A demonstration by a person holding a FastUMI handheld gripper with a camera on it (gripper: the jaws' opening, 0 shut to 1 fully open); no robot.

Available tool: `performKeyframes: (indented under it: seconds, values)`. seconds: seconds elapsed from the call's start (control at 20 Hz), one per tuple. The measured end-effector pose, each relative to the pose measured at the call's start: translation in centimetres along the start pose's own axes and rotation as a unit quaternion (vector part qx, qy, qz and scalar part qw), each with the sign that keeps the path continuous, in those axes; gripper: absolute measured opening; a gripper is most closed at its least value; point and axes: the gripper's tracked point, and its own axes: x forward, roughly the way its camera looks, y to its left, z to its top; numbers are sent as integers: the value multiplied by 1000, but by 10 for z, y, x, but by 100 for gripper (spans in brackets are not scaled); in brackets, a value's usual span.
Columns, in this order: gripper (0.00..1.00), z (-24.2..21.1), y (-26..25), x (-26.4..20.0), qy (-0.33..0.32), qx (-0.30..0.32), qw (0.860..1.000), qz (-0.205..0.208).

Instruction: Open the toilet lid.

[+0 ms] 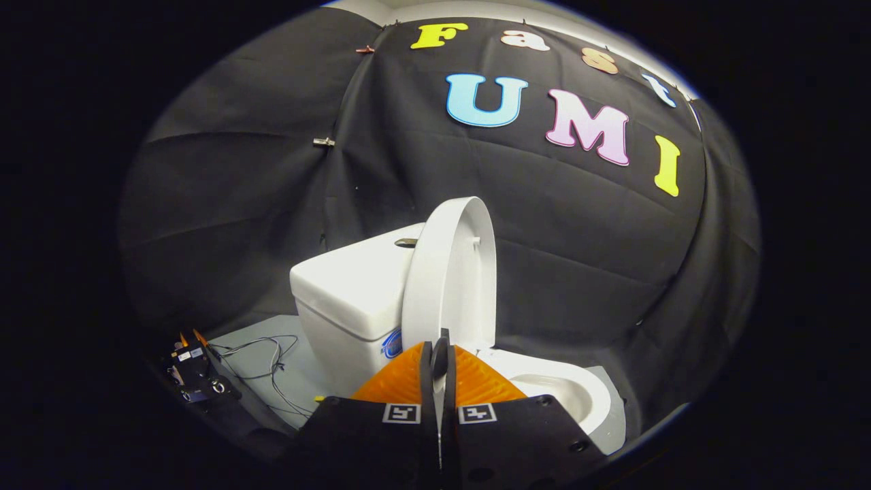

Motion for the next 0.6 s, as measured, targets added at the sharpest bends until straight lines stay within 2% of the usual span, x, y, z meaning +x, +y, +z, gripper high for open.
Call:
performKeyframes:
  seconds: [0.1, 0.35, 0.6]
  values:
    - [16, -1, 6, 0, 1, 0, 1000, 17]
    - [98, 28, 4, -24, -38, -11, 999, 29]
    - [98, 82, -32, -59, -87, 23, 995, 38]
